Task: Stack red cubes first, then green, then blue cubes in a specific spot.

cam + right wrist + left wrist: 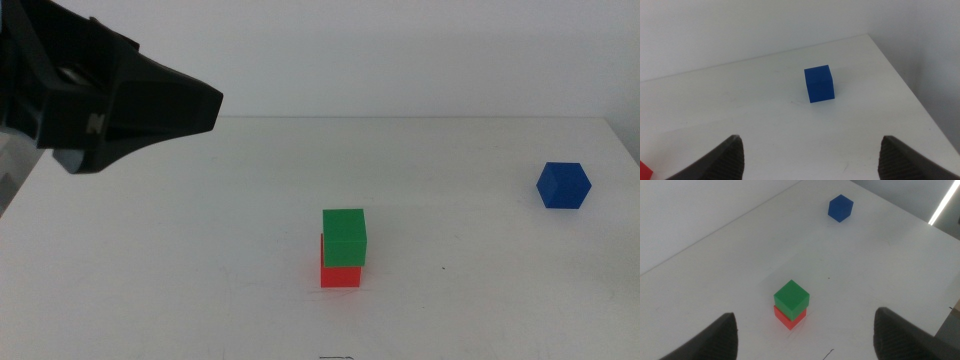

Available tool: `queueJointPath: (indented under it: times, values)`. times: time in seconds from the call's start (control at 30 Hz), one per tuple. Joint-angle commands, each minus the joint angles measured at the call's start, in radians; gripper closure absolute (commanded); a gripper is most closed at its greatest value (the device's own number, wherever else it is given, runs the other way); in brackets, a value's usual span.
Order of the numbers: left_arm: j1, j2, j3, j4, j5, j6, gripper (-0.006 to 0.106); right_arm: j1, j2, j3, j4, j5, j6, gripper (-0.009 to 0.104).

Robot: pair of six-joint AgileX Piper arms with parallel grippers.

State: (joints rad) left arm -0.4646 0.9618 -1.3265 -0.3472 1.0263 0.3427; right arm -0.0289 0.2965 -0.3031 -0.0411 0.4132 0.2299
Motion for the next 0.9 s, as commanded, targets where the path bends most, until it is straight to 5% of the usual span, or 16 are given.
queueJointPath:
  times: [0.0,0.27,0.57,0.87]
  values:
    - [0.002,-0.012,-0.024,-0.031,-0.065,0.001,0.008,-0.003,0.104,-0.121,-0.018,-0.023,-0.012,0.015]
    - [0.002,-0.012,-0.024,-0.031,-0.065,0.001,0.008,0.11,0.315,-0.374,-0.058,0.19,-0.045,0.015]
    - [0.002,-0.012,-0.024,-0.031,-0.065,0.001,0.008,0.136,0.566,-0.625,0.125,0.527,-0.207,0.015]
    - [0.002,-0.012,-0.024,-0.031,-0.065,0.001,0.008,0.136,0.717,-0.705,0.144,0.54,-0.191,0.015]
